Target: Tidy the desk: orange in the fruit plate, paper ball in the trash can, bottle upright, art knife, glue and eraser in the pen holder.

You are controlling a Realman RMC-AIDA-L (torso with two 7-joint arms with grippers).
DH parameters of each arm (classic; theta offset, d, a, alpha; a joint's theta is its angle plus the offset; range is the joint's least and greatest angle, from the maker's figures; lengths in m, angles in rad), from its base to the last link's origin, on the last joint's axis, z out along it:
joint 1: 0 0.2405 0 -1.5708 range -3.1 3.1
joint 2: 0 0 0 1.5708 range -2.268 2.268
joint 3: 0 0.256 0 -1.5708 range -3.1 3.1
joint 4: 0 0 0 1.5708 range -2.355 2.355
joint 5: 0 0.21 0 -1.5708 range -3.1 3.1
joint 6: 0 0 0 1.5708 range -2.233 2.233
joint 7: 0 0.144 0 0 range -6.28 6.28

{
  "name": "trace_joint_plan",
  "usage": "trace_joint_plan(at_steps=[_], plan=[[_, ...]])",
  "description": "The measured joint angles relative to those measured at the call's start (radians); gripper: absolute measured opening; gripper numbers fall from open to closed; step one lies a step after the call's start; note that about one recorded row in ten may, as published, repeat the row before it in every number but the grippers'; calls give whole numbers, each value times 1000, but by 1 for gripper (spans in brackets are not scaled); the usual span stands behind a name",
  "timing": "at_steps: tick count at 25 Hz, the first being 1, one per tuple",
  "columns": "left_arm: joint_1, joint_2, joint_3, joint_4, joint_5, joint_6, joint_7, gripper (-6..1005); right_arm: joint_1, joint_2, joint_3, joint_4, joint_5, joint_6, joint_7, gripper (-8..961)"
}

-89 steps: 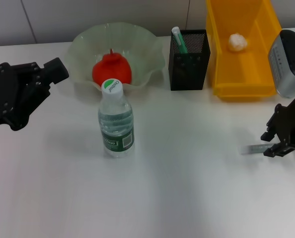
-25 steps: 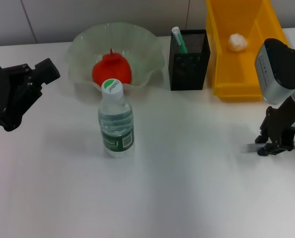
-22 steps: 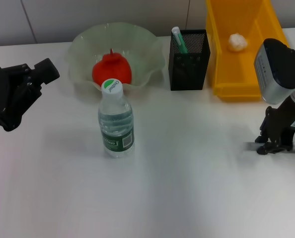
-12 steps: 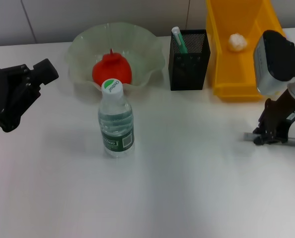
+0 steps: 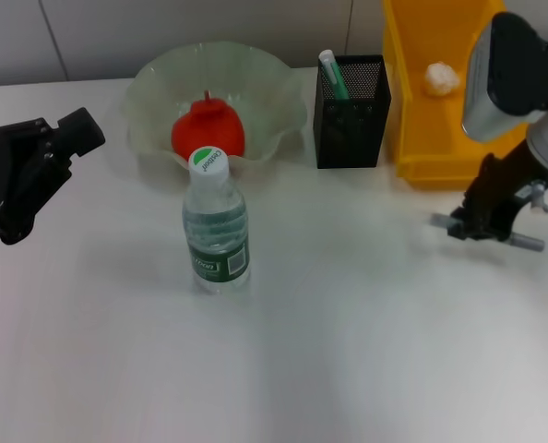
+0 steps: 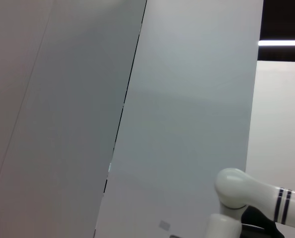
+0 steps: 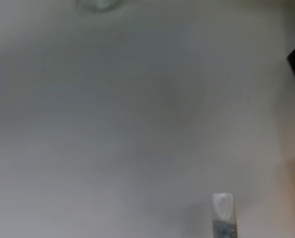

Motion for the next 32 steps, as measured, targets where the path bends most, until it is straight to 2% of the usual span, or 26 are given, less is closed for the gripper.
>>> trace_joint_plan(at_steps=[3, 4, 7, 12, 20, 25, 32], plan=[[0, 2, -3, -1, 0, 4, 0, 14, -16, 12, -14, -73, 55, -13, 72, 152], [-1, 3, -4, -1, 0, 5, 0, 14, -29, 12, -26, -105, 120, -19, 124, 152], [3, 8, -7, -2, 0, 6, 0, 14, -49, 11, -38, -151, 180, -24, 163, 151], [11, 13, -18, -6, 0, 1, 0, 14, -125, 13, -105, -313, 316, -16, 255, 148], [16, 14, -19, -11, 5, -2, 1, 15, -237, 12, -105, -509, 517, 69, 294, 148], [29, 15, -19, -11, 4, -7, 1, 15, -289, 11, -105, -535, 602, 151, 285, 149], [40, 17, -20, -11, 2, -24, 5, 15, -308, 9, -91, -510, 637, 225, 266, 148]])
